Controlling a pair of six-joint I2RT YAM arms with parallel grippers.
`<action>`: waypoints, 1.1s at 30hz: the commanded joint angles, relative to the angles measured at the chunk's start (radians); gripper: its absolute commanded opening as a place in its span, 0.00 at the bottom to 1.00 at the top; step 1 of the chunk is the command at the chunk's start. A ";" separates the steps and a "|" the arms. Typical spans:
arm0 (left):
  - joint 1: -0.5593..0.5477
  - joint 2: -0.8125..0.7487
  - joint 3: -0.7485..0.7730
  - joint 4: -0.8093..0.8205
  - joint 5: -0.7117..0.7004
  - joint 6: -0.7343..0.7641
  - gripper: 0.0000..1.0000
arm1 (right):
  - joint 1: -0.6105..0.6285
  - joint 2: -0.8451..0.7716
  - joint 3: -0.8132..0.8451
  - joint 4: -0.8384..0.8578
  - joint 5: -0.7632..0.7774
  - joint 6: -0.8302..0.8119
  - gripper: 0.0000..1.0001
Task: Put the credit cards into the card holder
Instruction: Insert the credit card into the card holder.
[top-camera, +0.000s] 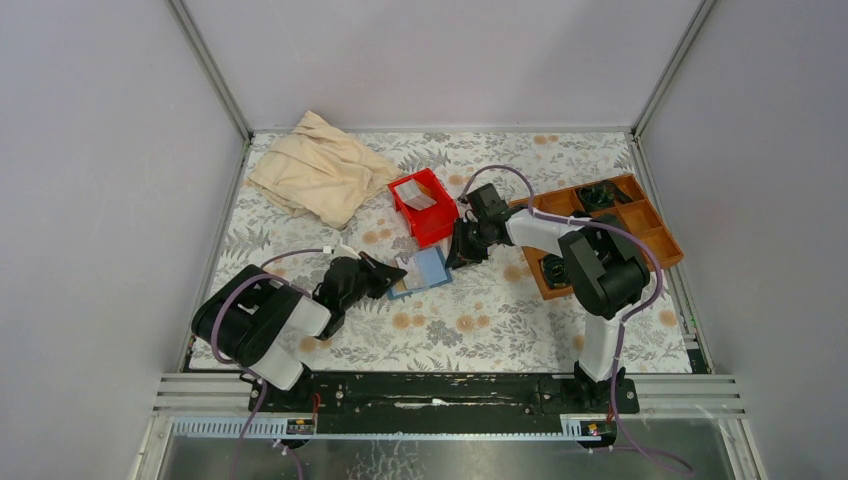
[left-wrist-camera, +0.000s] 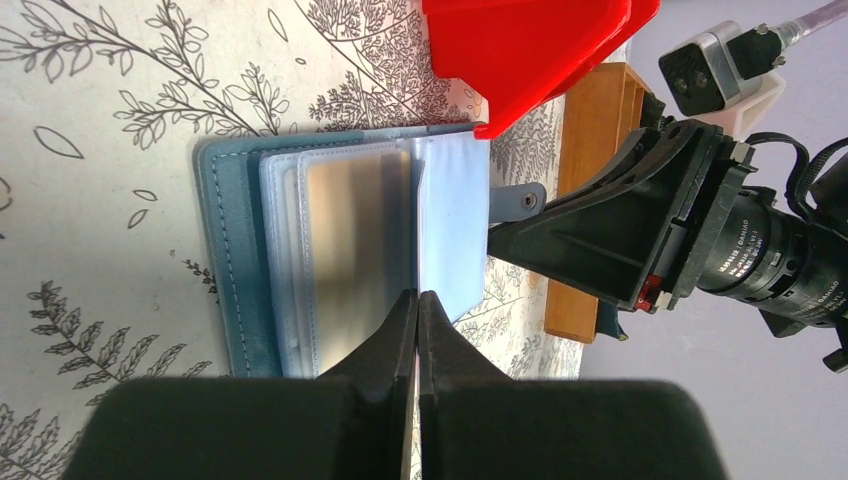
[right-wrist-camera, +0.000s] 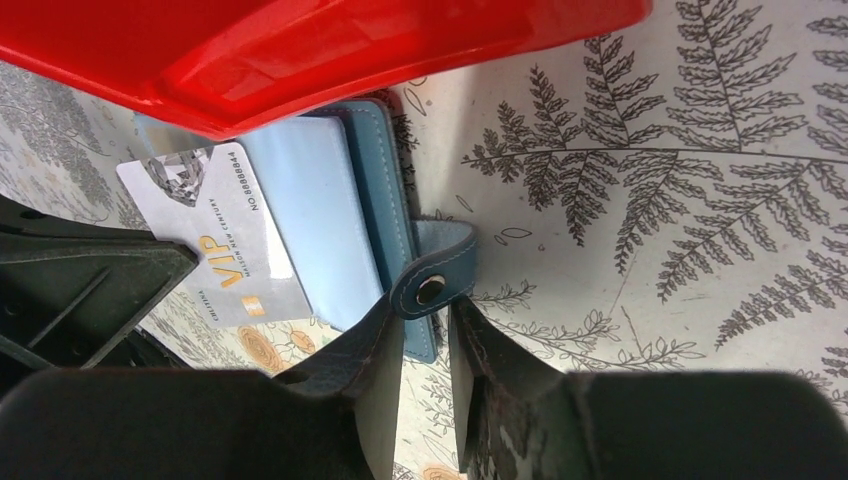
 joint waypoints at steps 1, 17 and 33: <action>-0.009 0.019 0.024 0.078 -0.018 0.018 0.00 | -0.006 0.024 0.040 -0.018 0.016 -0.015 0.29; -0.012 0.069 0.022 0.108 -0.037 0.058 0.00 | -0.006 0.039 0.053 -0.036 0.014 -0.024 0.29; -0.029 0.117 0.000 0.182 -0.093 0.020 0.00 | -0.005 0.043 0.049 -0.052 0.010 -0.026 0.29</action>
